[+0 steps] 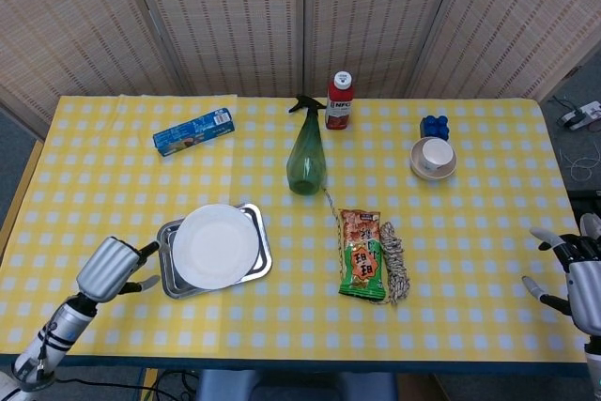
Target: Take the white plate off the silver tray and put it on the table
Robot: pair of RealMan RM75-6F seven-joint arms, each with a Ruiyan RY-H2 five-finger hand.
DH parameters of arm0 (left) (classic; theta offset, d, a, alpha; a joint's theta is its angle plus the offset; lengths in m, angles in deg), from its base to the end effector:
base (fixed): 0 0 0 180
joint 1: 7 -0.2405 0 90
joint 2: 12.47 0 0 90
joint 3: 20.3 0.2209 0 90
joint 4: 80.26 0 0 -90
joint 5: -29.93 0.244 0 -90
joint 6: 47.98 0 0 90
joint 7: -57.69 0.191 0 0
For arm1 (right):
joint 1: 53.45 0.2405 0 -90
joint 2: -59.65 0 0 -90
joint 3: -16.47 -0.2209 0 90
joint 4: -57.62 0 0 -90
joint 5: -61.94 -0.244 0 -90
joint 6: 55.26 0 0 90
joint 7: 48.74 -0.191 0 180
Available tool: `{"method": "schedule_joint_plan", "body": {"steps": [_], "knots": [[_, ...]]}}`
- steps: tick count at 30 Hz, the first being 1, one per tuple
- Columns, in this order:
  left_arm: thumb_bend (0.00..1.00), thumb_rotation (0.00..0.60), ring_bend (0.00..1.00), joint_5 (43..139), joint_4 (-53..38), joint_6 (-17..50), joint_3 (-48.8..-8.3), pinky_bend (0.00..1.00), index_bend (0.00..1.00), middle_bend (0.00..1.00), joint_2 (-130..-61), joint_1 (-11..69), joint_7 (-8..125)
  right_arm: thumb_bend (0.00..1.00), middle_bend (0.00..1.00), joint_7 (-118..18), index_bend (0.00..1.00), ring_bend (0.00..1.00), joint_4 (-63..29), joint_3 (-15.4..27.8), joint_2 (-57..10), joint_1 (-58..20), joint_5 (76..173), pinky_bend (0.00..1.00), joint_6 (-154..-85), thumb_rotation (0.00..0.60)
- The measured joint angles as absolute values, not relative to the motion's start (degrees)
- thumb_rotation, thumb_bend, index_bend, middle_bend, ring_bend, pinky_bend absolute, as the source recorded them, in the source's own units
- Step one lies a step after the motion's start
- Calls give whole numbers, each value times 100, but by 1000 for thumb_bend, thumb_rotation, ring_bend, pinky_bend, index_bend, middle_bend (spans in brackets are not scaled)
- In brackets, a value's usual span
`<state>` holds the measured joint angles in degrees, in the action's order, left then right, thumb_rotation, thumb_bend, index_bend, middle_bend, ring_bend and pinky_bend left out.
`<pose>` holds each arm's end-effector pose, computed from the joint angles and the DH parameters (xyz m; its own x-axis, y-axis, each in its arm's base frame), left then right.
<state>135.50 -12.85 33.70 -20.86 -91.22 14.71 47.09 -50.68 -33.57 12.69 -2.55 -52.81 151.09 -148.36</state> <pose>-0.2340 0.2920 0.0315 0.4617 0.0068 0.8870 0.7426 -0.5499 -0.3824 -0.2942 -0.2090 0.1474 0.4134 0.1248 0.9020 -0.9090 -0.0008 0.4167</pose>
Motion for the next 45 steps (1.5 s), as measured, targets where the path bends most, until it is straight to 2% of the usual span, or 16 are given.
{"method": "schedule_joint_plan", "body": {"steps": [16, 45], "knots": [[133, 600, 1000, 13588, -2258, 3022, -1667, 1000, 524, 1000, -9716, 1815, 4768, 122, 430, -5197, 265, 298, -3322, 1245, -223, -5312, 15137, 276, -14852, 600], [107, 600, 1000, 13324, -2548, 2729, -1481, 1000, 513, 1000, -10200, 2054, 5283, 122, 430, -5208, 265, 298, -3320, 1255, -215, -5297, 15186, 276, -14776, 600]]}}
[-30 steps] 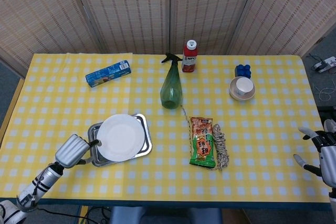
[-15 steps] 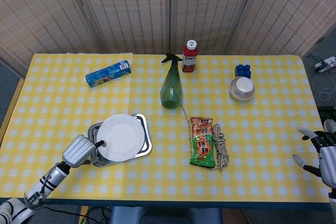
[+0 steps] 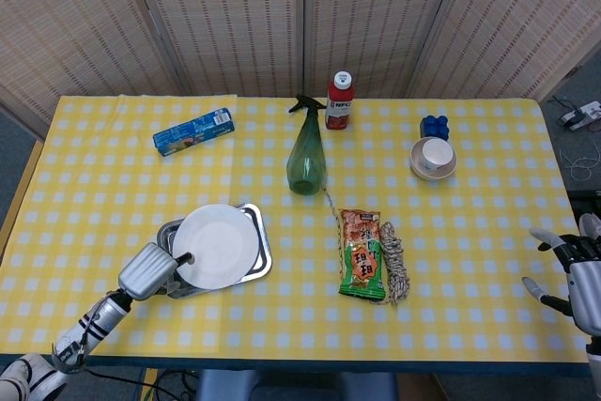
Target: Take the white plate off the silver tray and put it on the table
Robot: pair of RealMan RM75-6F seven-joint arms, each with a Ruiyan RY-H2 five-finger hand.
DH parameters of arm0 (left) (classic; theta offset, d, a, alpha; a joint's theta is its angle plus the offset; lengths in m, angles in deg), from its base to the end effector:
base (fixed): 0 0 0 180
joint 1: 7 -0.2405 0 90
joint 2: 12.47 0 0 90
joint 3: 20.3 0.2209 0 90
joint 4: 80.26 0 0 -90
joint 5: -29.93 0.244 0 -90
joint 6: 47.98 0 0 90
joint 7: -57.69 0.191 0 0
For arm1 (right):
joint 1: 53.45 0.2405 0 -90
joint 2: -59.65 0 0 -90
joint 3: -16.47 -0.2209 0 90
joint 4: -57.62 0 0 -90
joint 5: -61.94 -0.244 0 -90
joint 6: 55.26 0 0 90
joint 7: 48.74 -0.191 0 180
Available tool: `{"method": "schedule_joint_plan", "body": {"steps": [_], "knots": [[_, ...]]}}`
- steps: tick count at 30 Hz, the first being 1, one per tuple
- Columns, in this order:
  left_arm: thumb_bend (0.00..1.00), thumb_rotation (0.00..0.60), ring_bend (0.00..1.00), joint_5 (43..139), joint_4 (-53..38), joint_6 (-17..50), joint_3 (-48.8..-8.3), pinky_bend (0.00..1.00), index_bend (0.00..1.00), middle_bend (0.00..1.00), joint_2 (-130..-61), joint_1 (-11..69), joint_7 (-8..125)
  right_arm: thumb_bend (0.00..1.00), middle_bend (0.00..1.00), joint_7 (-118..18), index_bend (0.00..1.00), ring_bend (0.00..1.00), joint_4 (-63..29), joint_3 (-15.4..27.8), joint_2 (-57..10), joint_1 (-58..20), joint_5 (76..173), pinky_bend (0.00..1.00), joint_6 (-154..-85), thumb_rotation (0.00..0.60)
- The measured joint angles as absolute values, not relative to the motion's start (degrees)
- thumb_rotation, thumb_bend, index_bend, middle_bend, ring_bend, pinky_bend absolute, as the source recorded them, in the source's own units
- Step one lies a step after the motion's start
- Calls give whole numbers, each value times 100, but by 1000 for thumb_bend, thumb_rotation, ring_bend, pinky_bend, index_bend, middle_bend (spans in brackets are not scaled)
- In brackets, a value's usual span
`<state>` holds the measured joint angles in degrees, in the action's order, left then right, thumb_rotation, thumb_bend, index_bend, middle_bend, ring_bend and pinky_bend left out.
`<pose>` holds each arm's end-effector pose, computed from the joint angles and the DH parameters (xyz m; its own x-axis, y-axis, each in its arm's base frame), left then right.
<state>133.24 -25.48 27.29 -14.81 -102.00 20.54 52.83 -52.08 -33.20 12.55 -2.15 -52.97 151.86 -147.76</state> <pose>-0.2456 0.3014 -0.0361 0.6388 0.0520 0.7676 0.6266 -0.6141 -0.4798 -0.2951 -0.2090 0.1477 0.4035 0.1150 0.9077 -0.9130 -0.0137 0.4076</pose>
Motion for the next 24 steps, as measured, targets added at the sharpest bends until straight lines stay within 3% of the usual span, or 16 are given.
{"method": "schedule_joint_plan", "body": {"steps": [24], "knots": [[105, 600, 1000, 13158, -2435, 2470, -1418, 1000, 509, 1000, -10301, 2213, 5631, 121, 430, -5218, 265, 298, -3318, 1258, -208, -5275, 15189, 277, -14720, 600]]}}
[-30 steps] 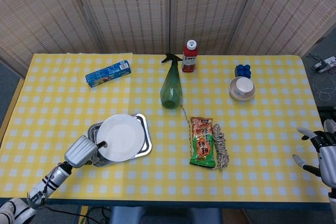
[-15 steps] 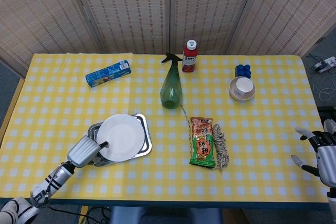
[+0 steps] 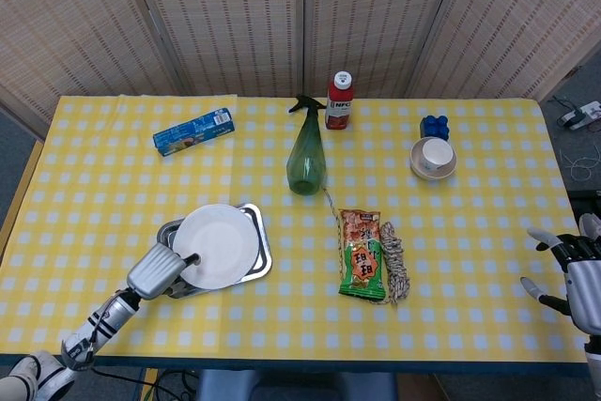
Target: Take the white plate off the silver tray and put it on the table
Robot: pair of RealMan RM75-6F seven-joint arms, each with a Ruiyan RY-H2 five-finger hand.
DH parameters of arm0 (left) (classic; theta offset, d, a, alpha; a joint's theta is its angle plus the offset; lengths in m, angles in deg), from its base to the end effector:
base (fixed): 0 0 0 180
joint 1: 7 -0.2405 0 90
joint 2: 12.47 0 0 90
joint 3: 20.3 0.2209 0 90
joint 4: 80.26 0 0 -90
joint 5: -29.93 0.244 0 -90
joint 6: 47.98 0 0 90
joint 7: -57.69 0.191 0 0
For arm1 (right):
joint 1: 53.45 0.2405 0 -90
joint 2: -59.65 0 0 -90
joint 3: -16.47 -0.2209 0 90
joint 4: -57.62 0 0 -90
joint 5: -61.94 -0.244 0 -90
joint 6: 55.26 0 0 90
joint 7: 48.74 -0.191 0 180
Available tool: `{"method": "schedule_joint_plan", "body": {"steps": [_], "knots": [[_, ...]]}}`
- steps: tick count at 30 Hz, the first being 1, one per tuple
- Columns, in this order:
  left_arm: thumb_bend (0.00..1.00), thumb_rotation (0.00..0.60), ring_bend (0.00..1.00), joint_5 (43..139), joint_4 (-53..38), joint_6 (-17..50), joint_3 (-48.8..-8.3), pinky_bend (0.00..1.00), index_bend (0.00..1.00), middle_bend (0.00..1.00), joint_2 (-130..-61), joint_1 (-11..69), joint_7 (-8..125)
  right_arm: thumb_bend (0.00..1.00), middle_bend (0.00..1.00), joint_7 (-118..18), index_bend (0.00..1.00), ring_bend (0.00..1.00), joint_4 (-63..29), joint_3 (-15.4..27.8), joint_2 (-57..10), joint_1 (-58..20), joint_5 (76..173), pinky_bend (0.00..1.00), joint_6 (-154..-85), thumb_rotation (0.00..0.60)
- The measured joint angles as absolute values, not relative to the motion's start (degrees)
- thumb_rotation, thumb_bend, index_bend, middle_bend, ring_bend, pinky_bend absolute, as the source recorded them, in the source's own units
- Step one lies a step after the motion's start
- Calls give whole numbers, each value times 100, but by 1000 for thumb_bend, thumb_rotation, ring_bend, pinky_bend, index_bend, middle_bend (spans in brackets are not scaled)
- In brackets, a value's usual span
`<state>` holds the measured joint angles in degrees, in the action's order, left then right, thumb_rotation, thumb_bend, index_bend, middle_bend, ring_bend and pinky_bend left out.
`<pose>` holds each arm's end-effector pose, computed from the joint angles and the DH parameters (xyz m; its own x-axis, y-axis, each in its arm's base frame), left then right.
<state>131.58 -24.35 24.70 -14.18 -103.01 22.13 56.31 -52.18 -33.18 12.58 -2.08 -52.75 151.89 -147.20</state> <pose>-0.2388 0.3034 -0.0502 0.6710 0.0574 0.7392 0.6029 -0.6225 -0.4990 -0.2953 -0.2102 0.1463 0.4035 0.1063 0.9088 -0.9131 -0.0173 0.4075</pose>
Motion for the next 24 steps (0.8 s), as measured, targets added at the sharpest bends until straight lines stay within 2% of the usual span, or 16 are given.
{"method": "schedule_joint_plan", "body": {"steps": [12, 24], "knots": [[104, 600, 1000, 13113, -2637, 2597, -1459, 1000, 520, 1000, -10487, 2239, 5508, 121, 430, -5250, 265, 298, -3309, 1257, -200, -5272, 15183, 277, -14709, 600], [97, 600, 1000, 13148, -3220, 3005, -1442, 1000, 525, 1000, -10799, 2188, 4600, 121, 430, -5250, 265, 298, -3303, 1258, -200, -5259, 15182, 276, -14683, 600]]}}
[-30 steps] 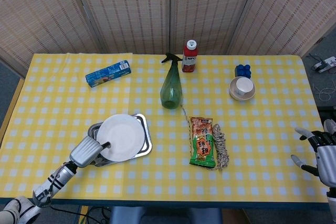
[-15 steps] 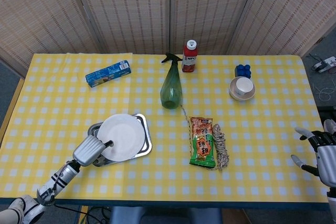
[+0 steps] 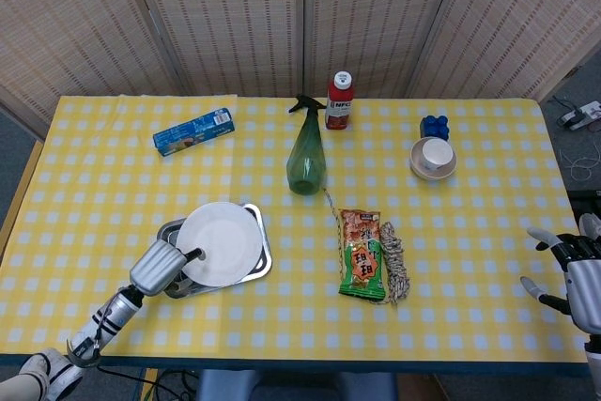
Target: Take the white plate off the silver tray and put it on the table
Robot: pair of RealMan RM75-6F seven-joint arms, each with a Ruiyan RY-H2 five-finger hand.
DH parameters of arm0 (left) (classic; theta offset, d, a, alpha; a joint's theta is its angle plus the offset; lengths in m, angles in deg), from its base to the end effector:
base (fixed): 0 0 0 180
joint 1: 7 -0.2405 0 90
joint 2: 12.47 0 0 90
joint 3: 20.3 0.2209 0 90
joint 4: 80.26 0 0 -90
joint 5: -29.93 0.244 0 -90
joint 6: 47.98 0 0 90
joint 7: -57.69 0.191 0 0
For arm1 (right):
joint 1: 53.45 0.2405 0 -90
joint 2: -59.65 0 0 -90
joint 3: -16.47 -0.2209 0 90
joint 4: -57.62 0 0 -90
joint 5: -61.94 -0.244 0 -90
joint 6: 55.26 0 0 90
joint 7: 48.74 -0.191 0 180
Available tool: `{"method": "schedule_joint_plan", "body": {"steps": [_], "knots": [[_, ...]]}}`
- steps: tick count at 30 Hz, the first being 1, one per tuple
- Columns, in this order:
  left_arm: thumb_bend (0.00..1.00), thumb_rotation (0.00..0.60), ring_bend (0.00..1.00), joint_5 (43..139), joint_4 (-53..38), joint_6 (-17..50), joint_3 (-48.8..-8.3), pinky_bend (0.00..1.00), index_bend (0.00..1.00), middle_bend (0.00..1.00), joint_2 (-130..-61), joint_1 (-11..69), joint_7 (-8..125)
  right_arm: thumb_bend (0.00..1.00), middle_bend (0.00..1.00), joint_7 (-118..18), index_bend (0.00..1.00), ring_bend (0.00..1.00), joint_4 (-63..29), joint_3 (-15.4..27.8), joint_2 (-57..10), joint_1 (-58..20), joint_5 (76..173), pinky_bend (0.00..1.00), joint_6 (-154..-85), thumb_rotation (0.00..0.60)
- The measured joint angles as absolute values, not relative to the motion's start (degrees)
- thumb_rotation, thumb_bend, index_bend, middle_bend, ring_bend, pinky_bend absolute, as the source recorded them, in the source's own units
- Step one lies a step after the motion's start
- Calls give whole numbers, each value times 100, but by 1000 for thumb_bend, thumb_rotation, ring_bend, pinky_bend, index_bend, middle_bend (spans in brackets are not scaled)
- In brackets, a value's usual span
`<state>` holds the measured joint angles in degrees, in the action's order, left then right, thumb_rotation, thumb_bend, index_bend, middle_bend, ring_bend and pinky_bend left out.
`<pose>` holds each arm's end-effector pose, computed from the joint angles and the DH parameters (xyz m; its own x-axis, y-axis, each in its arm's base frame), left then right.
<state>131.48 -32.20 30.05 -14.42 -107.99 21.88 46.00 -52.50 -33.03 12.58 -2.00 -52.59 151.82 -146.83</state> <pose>-0.2359 0.3105 -0.0486 0.5448 0.0674 0.8359 0.6843 -0.6118 -0.3967 -0.2962 -0.2112 0.1461 0.4022 0.1011 0.9100 -0.9137 -0.0186 0.4059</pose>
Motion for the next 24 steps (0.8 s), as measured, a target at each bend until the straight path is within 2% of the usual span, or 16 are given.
{"method": "schedule_joint_plan", "body": {"steps": [14, 24], "knots": [[109, 600, 1000, 13178, -4125, 3755, -1437, 1000, 574, 1000, -11284, 2079, 3314, 121, 430, -5249, 265, 298, -3303, 1261, -196, -5239, 15170, 276, -14640, 600], [289, 600, 1000, 13185, -4367, 3915, -1397, 1000, 631, 1000, -11405, 2049, 3161, 121, 430, -5245, 265, 298, -3310, 1264, -195, -5223, 15165, 276, -14609, 600]]}}
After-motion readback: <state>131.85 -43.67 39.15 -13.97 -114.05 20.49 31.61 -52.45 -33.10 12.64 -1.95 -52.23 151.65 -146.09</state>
